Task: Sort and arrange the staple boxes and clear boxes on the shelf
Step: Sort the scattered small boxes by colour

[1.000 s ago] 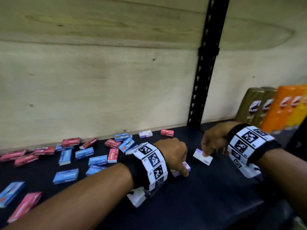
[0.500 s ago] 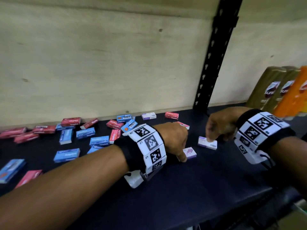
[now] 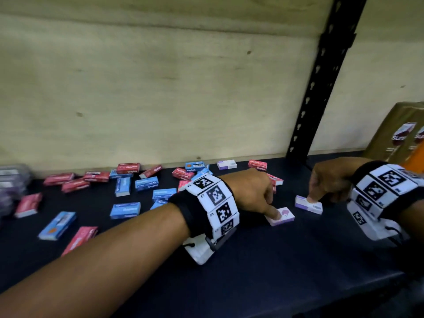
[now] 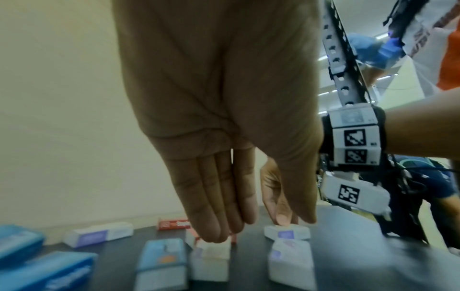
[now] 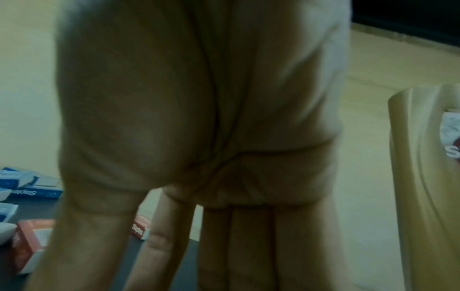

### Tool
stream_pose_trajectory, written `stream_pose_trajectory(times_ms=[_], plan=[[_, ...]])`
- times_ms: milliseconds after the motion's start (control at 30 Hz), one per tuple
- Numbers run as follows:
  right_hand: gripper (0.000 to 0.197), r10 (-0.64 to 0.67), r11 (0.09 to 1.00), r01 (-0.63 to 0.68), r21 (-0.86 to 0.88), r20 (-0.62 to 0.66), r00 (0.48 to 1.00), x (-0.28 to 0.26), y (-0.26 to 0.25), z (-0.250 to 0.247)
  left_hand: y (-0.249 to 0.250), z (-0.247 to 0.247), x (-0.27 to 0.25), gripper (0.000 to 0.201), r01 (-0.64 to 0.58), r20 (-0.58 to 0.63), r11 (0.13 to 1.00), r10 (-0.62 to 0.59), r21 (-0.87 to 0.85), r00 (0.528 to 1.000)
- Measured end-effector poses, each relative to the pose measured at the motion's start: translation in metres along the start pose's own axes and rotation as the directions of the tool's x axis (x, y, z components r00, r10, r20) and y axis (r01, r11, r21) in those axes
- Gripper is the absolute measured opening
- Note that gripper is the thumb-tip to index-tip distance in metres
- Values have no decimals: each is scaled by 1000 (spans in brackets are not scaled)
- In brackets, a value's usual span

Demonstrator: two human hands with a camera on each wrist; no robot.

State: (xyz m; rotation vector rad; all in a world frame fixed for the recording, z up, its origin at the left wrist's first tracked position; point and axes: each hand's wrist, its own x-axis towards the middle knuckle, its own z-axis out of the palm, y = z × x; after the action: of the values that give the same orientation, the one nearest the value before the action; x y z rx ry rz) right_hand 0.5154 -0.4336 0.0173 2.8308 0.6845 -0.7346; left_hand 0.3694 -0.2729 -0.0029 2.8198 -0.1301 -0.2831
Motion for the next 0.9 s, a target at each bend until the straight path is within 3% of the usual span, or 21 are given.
stream_pose_trajectory(times_ms=[100,200,367,600,767,900], plan=[[26,9,994,-12,-111,-26,1000,-1,-12,-6,-22,-16,-22,39,50,-76,999,-51,-16,996],[28,-49,988,35,-151,-93,994,1,-37,-15,-54,-31,-52,38,174,-96,985,-172,14,980],[16,-320,946,305,-107,-180,930,9,-95,-25,-107,-43,-108,33,360,-108,930,-351,76,930],[13,-553,829,548,-107,-12,833,2,-175,-16,-152,-44,-166,31,521,-88,847,-514,101,853],[30,-579,792,601,-105,183,795,-13,-201,-2,-175,-48,-195,26,584,-102,805,-576,99,811],[37,-575,783,611,-116,238,783,-18,-206,8,-191,-51,-204,27,635,-96,765,-628,108,772]])
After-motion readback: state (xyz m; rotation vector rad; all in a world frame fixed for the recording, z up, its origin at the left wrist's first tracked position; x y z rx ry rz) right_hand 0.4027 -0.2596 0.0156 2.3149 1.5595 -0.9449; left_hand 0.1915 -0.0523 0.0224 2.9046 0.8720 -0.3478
